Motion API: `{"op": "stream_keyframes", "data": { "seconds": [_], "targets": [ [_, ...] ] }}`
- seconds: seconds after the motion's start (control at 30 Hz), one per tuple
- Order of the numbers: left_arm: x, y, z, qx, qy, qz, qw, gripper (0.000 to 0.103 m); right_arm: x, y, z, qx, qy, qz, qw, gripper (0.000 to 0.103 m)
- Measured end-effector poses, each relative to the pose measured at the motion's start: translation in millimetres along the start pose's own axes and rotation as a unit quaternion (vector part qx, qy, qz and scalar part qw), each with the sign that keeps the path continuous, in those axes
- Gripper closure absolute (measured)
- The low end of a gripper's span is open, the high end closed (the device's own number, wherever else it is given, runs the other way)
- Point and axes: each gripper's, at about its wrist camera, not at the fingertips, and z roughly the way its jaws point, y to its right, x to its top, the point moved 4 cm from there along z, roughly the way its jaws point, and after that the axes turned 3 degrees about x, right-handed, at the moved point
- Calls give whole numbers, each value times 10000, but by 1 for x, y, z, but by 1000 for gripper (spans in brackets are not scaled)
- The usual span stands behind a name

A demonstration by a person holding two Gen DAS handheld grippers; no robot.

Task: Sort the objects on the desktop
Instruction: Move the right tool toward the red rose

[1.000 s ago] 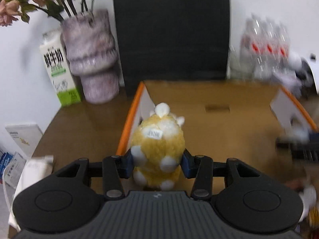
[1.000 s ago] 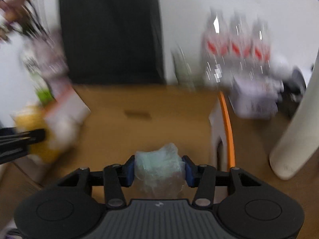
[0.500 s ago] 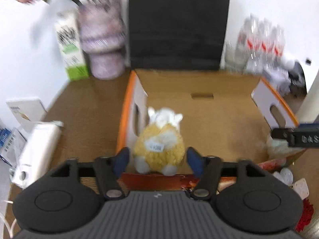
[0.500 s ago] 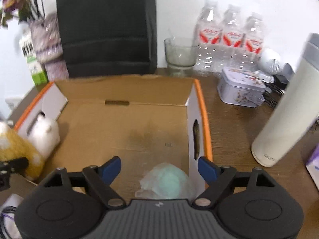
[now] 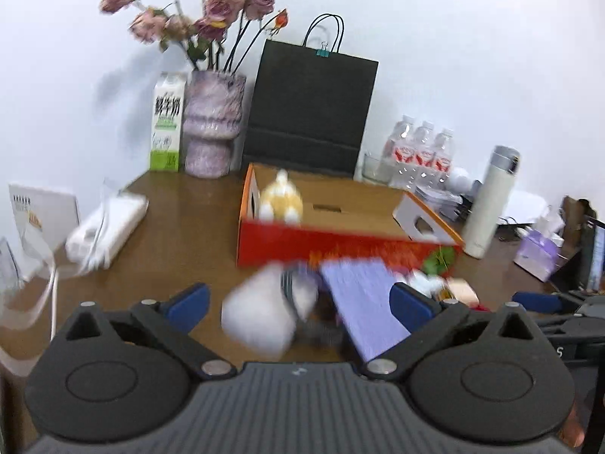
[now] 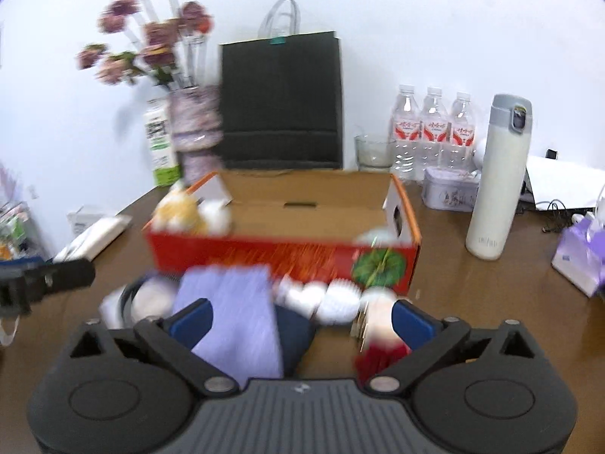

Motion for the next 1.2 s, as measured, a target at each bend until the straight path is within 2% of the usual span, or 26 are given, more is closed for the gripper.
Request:
{"op": "stream_keyframes", "data": {
  "seconds": [0.1,0.2,0.27,0.43,0.57,0.63,0.8,0.93,1.03,1.2],
  "targets": [
    [-35,-3,-10,-109,-146,105,9998,0,-37,-6,-14,222,-117,310,9992,2],
    [-52,-6,-12,-61,-233,253,9994,0,-58,-16,-18,306,-248,62,9992,2],
    [-60,-9,-13,55,-262,270,9993,0,-64,-19,-23,144,-159,-68,9997,2],
    [-71,-18,-8,136,-420,139,9989,0,-73,-18,-23,290,-150,129,9994,2],
    [-73,-23,-5,146,-527,98,9985,0,-81,-18,-17,178,-302,139,9993,2],
    [-74,-22,-4,165,-564,111,9982,0,-80,-16,-17,230,-239,199,9993,2],
    [-64,-15,3,98,-490,257,9984,0,-69,-7,-14,136,-136,223,9996,2],
    [-47,-4,17,66,-199,591,9980,0,-46,13,-4,-232,-11,333,9992,2],
    [-31,0,37,117,-171,785,9967,0,-32,29,5,-327,55,463,9984,7],
    [-4,-10,72,-99,-311,265,9991,0,-19,55,36,-629,-149,516,9966,18]
  ]
}}
